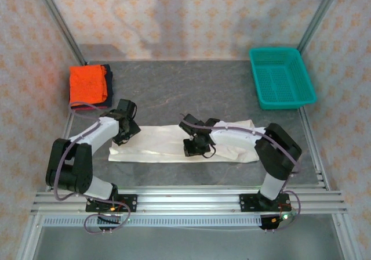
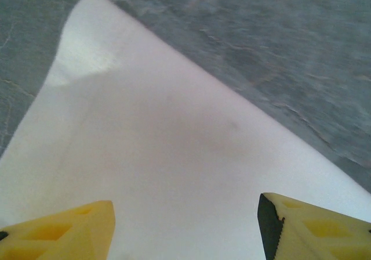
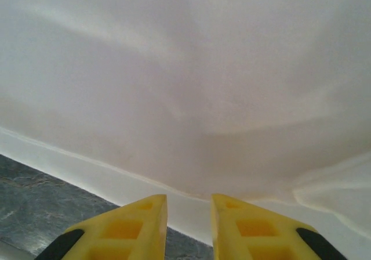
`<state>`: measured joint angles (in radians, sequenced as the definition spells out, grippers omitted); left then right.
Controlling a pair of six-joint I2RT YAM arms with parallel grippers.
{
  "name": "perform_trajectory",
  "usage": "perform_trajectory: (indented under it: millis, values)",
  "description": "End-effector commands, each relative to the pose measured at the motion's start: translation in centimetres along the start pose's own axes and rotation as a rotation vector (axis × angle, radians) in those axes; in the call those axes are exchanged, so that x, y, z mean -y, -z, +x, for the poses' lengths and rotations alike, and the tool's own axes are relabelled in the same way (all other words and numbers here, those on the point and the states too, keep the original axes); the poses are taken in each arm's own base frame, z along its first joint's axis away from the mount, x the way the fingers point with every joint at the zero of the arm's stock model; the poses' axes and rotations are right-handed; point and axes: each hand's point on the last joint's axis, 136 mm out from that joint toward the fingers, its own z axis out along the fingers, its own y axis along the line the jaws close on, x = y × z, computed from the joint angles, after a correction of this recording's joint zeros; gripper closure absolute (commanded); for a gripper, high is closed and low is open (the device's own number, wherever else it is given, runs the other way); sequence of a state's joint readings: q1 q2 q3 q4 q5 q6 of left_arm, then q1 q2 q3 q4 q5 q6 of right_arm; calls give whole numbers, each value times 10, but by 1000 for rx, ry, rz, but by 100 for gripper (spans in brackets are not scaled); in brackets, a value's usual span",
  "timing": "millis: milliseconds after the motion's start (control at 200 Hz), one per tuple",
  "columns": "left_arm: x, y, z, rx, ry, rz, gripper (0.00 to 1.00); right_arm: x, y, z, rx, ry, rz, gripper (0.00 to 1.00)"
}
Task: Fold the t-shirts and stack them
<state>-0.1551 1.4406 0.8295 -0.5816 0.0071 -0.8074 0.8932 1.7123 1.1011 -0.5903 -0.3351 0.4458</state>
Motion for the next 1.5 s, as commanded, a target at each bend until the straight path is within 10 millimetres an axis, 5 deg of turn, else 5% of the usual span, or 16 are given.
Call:
perform_trajectory:
  millis: [0, 355, 826, 1166, 1496]
  values:
    - [8, 20, 0, 32, -17, 34, 33, -2, 29, -24, 114, -14, 6, 74]
    - [51, 7, 58, -110, -35, 175, 33, 32, 34, -43, 169, -132, 14, 75]
    - [-16, -7, 98, -166, -19, 27, 33, 63, 40, -40, 205, -200, 79, 75]
    - [-30, 17, 88, -105, -16, 21, 23, 144, 43, -27, 284, -520, 192, 73]
    - [-86, 1, 84, -122, 60, -103, 21, 187, 36, -21, 271, -624, 215, 75]
